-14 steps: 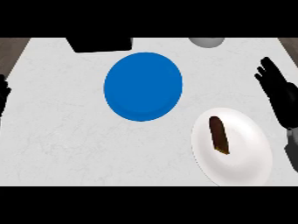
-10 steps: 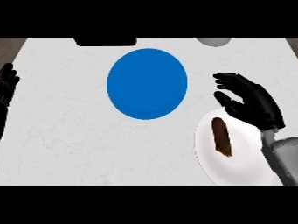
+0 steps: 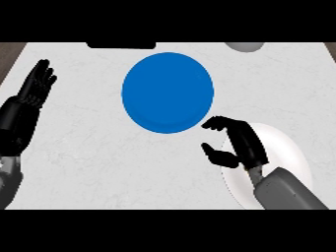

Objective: Pick the sweet potato from the plate and place it in the plate

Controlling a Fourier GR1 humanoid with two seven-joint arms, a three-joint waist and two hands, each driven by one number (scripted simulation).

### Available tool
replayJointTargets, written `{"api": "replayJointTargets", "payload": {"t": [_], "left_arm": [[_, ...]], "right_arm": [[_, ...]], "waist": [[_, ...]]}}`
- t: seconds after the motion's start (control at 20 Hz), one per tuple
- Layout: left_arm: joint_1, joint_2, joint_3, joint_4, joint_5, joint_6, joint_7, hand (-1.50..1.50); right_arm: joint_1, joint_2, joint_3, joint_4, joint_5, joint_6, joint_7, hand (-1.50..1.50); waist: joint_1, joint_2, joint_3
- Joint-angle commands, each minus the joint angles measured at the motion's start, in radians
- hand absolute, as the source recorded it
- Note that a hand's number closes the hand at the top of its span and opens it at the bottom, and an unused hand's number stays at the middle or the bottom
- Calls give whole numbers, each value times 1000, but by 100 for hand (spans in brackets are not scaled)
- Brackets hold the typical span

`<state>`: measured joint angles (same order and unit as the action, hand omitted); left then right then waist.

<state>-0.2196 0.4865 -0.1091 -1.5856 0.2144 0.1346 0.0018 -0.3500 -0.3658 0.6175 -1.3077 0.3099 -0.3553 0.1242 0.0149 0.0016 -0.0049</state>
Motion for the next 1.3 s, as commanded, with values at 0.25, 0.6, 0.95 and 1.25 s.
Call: {"api": "replayJointTargets", "payload": {"t": [0.25,0.6,0.95,1.25], "left_arm": [[-77,-40,15,49,3,-29,54,0],[-60,-29,40,9,4,-35,87,0],[-38,-27,47,4,7,-37,78,0],[-42,-46,26,7,-15,-37,66,0]], "right_arm": [[78,255,12,160,143,-346,-261,-150],[-9,147,76,-27,512,-183,271,-150],[-81,77,105,-77,549,300,679,-150],[-181,147,63,-122,421,710,950,-150]], "waist": [[-16,0,5],[-28,-10,2],[-42,-19,-2],[-25,-8,1]]}}
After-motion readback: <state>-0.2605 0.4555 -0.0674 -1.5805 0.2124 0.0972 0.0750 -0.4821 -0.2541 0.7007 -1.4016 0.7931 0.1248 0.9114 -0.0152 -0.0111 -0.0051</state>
